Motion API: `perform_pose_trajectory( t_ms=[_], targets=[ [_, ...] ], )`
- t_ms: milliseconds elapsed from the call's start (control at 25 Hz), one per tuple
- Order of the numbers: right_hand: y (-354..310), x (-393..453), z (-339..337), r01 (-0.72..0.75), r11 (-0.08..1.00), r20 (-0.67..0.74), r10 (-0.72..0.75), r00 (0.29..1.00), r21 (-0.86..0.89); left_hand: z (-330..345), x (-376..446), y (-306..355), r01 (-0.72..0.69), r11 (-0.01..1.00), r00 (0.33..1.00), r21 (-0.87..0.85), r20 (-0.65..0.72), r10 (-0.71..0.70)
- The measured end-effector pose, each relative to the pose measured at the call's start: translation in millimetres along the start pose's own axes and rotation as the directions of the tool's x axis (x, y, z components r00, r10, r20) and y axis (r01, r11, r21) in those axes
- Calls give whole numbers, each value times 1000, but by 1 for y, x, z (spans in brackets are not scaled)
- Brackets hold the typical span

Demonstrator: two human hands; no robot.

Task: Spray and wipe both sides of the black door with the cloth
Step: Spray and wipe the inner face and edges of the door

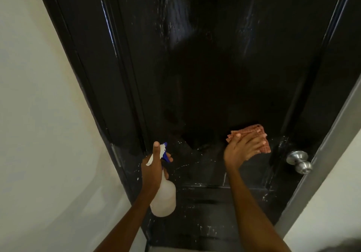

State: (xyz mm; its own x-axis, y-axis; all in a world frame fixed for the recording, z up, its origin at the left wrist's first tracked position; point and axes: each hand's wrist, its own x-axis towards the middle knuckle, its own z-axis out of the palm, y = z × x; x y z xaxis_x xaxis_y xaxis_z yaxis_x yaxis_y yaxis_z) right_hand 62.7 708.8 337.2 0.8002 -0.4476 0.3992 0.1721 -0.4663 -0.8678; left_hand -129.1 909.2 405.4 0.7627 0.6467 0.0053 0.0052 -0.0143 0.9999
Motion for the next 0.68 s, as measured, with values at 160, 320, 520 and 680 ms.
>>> perform_pose_trajectory(
  t_ms=[160,320,520,680],
  targets=[
    [-54,-54,50,376,916,272,-328,905,-143,-16,-5,20,26,999,999,-29,-22,-27],
    [-47,-89,90,962,252,731,-637,245,-103,-24,5,24,129,991,988,24,-87,-126],
    [16,-63,58,984,133,772,-610,177,-121,-25,9,6,95,995,995,34,-34,-94],
    [40,-54,25,669,672,437,-522,732,-318,-22,8,-9,96,995,995,39,7,-96]
  ],
)
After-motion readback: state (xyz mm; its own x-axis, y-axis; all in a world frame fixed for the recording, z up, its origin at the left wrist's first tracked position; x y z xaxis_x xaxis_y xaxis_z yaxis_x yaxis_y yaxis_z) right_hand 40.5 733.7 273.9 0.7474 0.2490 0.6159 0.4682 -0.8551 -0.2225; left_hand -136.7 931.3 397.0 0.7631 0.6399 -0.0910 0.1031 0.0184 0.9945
